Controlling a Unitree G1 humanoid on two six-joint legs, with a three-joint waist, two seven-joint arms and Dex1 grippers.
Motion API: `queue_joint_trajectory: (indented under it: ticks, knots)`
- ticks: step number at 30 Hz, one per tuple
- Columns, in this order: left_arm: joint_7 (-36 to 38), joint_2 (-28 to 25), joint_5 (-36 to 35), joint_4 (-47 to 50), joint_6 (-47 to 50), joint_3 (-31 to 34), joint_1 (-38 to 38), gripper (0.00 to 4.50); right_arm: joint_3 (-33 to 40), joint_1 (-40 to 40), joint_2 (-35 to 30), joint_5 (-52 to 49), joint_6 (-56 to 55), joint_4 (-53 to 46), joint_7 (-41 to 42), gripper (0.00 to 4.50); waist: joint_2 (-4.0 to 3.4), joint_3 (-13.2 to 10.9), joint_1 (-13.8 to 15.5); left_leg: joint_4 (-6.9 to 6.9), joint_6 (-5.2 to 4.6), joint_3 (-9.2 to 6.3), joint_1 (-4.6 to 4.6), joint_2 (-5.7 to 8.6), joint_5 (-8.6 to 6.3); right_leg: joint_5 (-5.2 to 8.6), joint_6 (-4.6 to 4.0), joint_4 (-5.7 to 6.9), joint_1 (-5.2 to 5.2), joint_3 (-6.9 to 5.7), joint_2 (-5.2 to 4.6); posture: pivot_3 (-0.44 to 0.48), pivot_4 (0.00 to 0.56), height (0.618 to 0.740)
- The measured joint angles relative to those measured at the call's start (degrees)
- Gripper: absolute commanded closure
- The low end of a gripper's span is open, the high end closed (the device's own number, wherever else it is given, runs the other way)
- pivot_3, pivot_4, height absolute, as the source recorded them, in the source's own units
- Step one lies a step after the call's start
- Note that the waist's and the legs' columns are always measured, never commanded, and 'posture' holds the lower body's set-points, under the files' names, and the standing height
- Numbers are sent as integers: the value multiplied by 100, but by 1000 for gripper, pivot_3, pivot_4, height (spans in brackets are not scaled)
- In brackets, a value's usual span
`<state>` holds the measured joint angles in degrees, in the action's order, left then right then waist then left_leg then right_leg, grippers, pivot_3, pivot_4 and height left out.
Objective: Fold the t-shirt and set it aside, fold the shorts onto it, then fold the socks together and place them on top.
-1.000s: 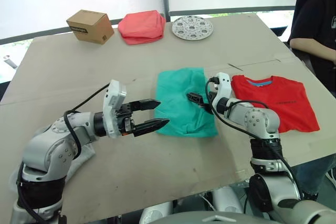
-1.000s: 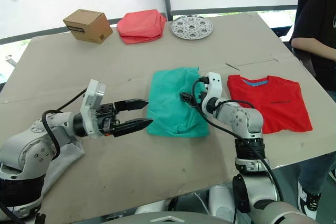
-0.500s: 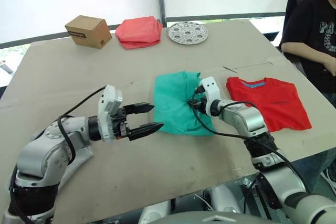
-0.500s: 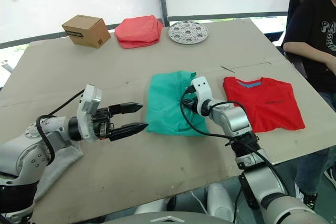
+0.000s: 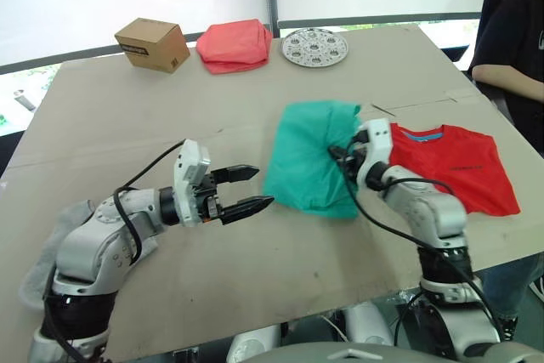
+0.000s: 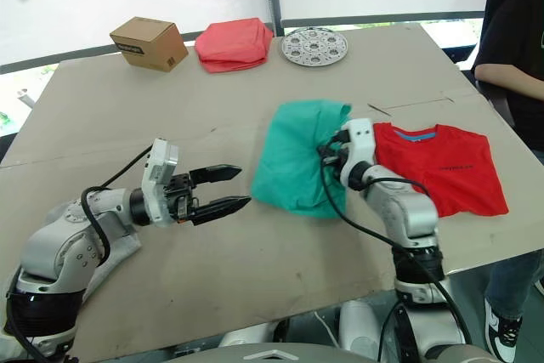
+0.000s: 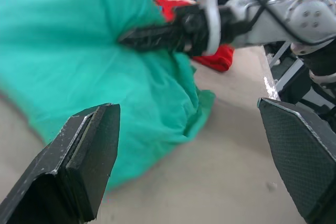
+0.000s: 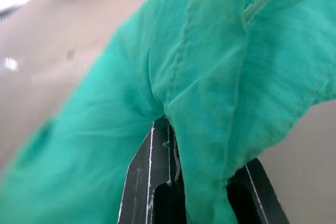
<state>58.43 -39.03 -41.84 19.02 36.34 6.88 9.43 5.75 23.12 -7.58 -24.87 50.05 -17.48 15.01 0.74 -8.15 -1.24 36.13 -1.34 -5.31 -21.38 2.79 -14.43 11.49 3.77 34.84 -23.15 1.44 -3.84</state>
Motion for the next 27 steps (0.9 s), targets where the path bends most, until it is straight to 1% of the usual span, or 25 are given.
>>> queue_joint_trajectory:
  ticks: [3, 7, 9, 10, 11, 12, 14, 17, 20, 21, 23, 27]
  knots:
    - [72, 151, 12, -135, -45, -268, 268, 0, 704, -219, -252, -466, 396, -889, -171, 4470, -1, -1, 32, 1, 0, -3, -19, 0, 0, 0, 0, -4, -9, -5, 0, 0, 150, 740]
    - [230, 247, 81, -393, -65, -544, 554, 0, 1662, -365, -755, -1217, 1162, -1680, -325, 4470, -3, -2, 42, 3, -1, 0, -31, 0, 0, 0, 0, -6, -17, -6, -2, 0, 150, 740]
    - [294, 275, 118, -480, -80, -593, 672, 0, 2060, -508, -1188, -1697, 1679, -1917, -294, 4470, -4, -2, 40, 7, -2, 3, -33, 0, 0, 0, 0, -7, -17, -6, -4, 0, 150, 740]
    - [335, 283, 122, -540, -94, -611, 736, 0, 2329, -587, -1544, -2034, 2127, -1974, -247, 4470, -6, -4, 44, 9, -3, 6, -35, 1, 0, 5, -7, -8, -17, -6, -7, 0, 150, 740]
    - [366, 281, 123, -571, -105, -617, 753, 0, 2448, -602, -1710, -2149, 2312, -1974, -224, 4470, -5, -4, 44, 10, -4, 7, -36, 1, 0, 11, -17, -8, -17, -6, -8, 0, 150, 740]
    - [414, 287, 131, -631, -131, -652, 785, 0, 2697, -593, -2113, -2410, 2775, -1946, -169, 4470, -11, -8, 45, 15, -6, 12, -38, 1, -1, 13, -21, -7, -17, -5, -9, 0, 150, 740]
    - [488, 283, 141, -662, -170, -671, 786, 0, 3049, -471, -2752, -2648, 3339, -1812, -108, 4470, -8, -9, 40, 16, -11, 15, -38, 1, -3, 14, -20, -9, -15, -5, -10, 0, 150, 740]
    - [517, 282, 188, -683, -193, -699, 788, 0, 3135, -239, -3467, -2775, 3854, -1622, 14, 4470, -6, -10, 38, 16, -13, 19, -38, -1, -4, 15, -19, -10, -14, -8, -10, 0, 150, 740]
    - [524, 276, 213, -681, -202, -699, 782, 0, 3115, -183, -3948, -2807, 4157, -1393, 201, 4470, -1, -11, 53, 17, -13, 21, -42, -1, -5, 14, -19, -15, -11, -18, -10, 0, 150, 740]
    - [526, 276, 217, -665, -202, -700, 772, 0, 3011, -247, -4209, -2789, 4179, -1296, 313, 4470, -3, -12, 56, 17, -14, 21, -44, 0, -5, 14, -19, -16, -11, -18, -12, 0, 150, 740]
    - [534, 256, 218, -622, -202, -700, 731, 0, 2863, -290, -4523, -2745, 4194, -1116, 482, 4470, -1, -13, 61, 18, -15, 21, -45, 0, -6, 14, -19, -20, -9, -20, -14, 0, 150, 740]
    - [527, 257, 219, -544, -203, -700, 680, 0, 2350, -387, -5269, -2562, 3854, -462, 1055, 4470, 1, -15, 61, 23, -17, 23, -44, 0, -7, 15, -18, -23, -4, -21, -16, 0, 150, 740]
